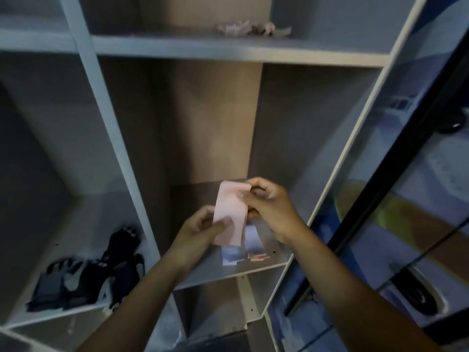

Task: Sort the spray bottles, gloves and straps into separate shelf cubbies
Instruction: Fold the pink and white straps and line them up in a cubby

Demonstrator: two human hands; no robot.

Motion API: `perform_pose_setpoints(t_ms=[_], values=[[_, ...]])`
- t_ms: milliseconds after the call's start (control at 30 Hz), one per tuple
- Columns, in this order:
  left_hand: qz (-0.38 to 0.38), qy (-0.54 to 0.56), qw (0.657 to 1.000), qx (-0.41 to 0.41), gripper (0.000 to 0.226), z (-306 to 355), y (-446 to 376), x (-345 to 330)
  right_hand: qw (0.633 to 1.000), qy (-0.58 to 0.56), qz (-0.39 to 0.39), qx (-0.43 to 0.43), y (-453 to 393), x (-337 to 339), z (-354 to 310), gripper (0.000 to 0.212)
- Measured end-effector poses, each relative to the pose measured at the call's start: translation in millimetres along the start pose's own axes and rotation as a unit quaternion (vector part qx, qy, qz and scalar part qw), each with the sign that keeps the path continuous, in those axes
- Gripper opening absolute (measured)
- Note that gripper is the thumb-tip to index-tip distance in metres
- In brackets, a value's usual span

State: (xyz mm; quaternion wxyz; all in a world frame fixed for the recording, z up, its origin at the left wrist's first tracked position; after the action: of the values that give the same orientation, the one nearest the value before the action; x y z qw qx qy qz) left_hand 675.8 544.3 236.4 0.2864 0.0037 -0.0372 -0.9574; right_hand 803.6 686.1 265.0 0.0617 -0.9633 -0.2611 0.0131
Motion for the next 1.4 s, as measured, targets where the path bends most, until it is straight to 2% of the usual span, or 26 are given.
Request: perform_pose_setpoints(t_ms=[100,233,333,433,533,633,700,833,900,967,1033,1067,1167,1233,1300,1400], values=[[0.023,0.000,0.998,0.066,0.041,-81,-8,0,0.997,0.055,0.008,-0.052,-19,-7,70,0.012],[0.084,-0.002,0.991,0.105,0.058,-163,-29,4,0.985,0.135,-0.031,-0.107,-51,-19,166,0.010],[0.137,-0.028,0.984,0.107,0.058,-208,-56,7,0.978,0.177,-0.057,-0.096,-74,-30,224,0.018],[0.166,-0.115,0.973,0.116,0.048,-248,-82,11,0.960,0.260,-0.091,-0.053,-96,-42,274,0.019],[0.170,-0.177,0.961,0.127,0.035,-270,-102,10,0.916,0.387,-0.096,0.051,-115,-49,315,0.019],[0.192,-0.234,0.944,0.133,0.031,-284,-114,10,0.863,0.480,-0.074,0.139,-129,-54,338,0.029],[0.203,-0.257,0.936,0.126,0.032,-292,-117,11,0.850,0.500,-0.059,0.155,-134,-55,341,0.029],[0.202,-0.331,0.918,0.084,0.028,-297,-119,11,0.815,0.556,-0.077,0.146,-140,-65,339,0.025],[0.200,-0.375,0.903,0.055,0.024,-297,-117,9,0.774,0.604,-0.090,0.169,-139,-69,341,0.033],[0.187,-0.391,0.900,0.051,0.026,-294,-110,5,0.754,0.624,-0.089,0.186,-137,-67,343,0.045],[0.171,-0.417,0.891,0.054,0.035,-284,-97,-1,0.771,0.600,-0.057,0.206,-133,-62,336,0.051],[0.174,-0.421,0.889,0.042,0.038,-277,-89,-3,0.791,0.574,-0.036,0.210,-128,-60,330,0.050],[0.203,-0.299,0.932,0.016,0.019,-252,-51,-2,0.884,0.428,0.013,0.187,-93,-64,299,0.032],[0.193,-0.241,0.951,0.029,0.019,-229,-14,2,0.927,0.345,0.040,0.143,-46,-67,269,0.021],[0.194,-0.206,0.958,0.043,0.011,-206,24,13,0.957,0.271,0.036,0.098,11,-72,237,0.023],[0.232,-0.168,0.957,0.047,0.017,-177,74,50,0.976,0.207,-0.013,0.069,82,-94,202,0.035]])
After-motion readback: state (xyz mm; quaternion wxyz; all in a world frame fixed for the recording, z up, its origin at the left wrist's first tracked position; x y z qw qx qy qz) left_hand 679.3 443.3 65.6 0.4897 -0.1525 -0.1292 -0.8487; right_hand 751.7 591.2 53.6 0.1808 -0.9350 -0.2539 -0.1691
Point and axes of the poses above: each hand's wrist, its own y-axis away from the middle knuckle, its own x-axis out of the back of the hand, z = x × y, the point moved 1 cm from there along -y, towards the middle knuckle, and after that the axes turned 11 degrees about z, right-handed, at the moved point
